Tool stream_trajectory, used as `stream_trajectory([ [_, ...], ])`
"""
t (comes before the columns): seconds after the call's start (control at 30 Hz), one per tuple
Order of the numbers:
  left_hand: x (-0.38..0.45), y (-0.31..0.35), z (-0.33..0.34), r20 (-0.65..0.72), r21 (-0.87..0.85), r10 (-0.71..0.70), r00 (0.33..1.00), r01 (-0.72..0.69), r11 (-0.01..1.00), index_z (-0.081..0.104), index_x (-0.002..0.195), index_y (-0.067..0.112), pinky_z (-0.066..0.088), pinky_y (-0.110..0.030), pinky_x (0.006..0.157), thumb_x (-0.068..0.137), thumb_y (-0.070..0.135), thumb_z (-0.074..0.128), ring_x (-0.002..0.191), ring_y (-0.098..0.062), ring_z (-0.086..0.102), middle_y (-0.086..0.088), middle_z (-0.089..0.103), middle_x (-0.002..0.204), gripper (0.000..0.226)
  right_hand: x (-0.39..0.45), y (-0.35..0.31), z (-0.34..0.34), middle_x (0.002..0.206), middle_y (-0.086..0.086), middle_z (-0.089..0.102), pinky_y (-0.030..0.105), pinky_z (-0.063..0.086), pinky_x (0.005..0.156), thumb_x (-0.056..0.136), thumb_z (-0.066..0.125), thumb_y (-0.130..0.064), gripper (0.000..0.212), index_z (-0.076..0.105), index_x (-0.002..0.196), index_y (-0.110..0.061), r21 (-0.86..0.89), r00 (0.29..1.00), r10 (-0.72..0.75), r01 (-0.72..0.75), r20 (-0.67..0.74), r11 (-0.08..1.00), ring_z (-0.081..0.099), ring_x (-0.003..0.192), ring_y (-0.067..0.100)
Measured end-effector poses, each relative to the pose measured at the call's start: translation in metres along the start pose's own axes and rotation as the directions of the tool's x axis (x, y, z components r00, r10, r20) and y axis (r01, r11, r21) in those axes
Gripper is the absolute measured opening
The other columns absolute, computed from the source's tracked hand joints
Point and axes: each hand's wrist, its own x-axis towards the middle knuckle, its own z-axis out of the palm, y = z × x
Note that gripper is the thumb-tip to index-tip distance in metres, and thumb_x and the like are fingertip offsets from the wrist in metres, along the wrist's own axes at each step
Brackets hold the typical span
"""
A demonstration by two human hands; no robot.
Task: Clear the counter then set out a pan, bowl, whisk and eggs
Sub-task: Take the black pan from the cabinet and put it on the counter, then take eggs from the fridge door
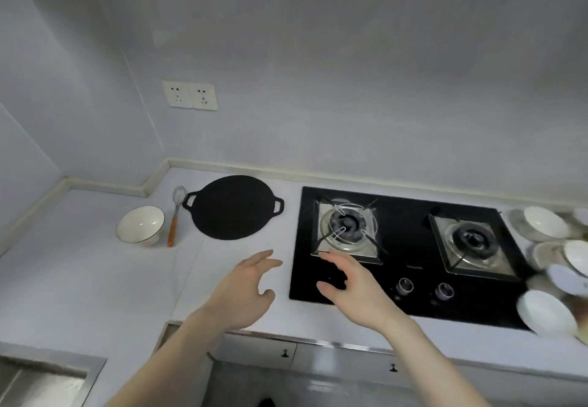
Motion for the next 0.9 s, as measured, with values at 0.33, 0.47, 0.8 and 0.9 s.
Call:
stream_trajectory([
  [0.33,0.007,0.193,0.039,0.028,0.076,0.399,0.917,-0.400,0.913,0.047,0.145,0.039,0.030,-0.022,0.116,0.091,0.020,0.058,0.146,-0.002,0.029,0.023,0.030,0.157,0.058,-0.160,0.064,-0.126,0.158,-0.029,0.029,0.030,0.035,0.118,0.090,0.067,-0.045,0.063,0.041,0.147,-0.049,-0.004,0.946,0.034,-0.037,-0.321,0.999,0.032,0.144,-0.004],
  [0.47,-0.006,0.278,0.077,0.076,0.079,0.504,0.860,-0.509,0.857,0.047,0.142,0.043,0.041,-0.027,0.109,0.091,0.025,0.059,0.138,-0.003,0.039,0.027,0.028,0.158,0.056,-0.244,0.105,-0.173,0.157,-0.028,0.032,0.034,0.035,0.119,0.089,0.067,-0.044,0.062,0.043,0.146,-0.050,-0.009,0.888,0.083,-0.098,-0.452,0.995,0.031,0.143,-0.006],
  [0.8,-0.027,0.461,0.197,0.263,0.061,0.709,0.654,-0.745,0.664,0.048,0.142,0.039,0.025,-0.018,0.113,0.089,0.025,0.059,0.143,-0.002,0.031,0.025,0.031,0.155,0.056,-0.410,0.194,-0.258,0.156,-0.021,0.035,0.032,0.035,0.119,0.089,0.068,-0.044,0.062,0.046,0.146,-0.042,0.021,0.713,0.217,-0.272,-0.666,0.962,0.034,0.142,-0.004],
  [0.9,-0.017,0.518,0.235,0.316,0.034,0.760,0.568,-0.807,0.589,0.050,0.139,0.039,0.025,-0.011,0.106,0.087,0.024,0.059,0.139,0.001,0.035,0.028,0.033,0.151,0.055,-0.451,0.225,-0.280,0.154,-0.020,0.037,0.024,0.031,0.119,0.088,0.070,-0.041,0.061,0.048,0.145,-0.040,0.081,0.628,0.275,-0.320,-0.728,0.944,0.035,0.142,-0.004],
])
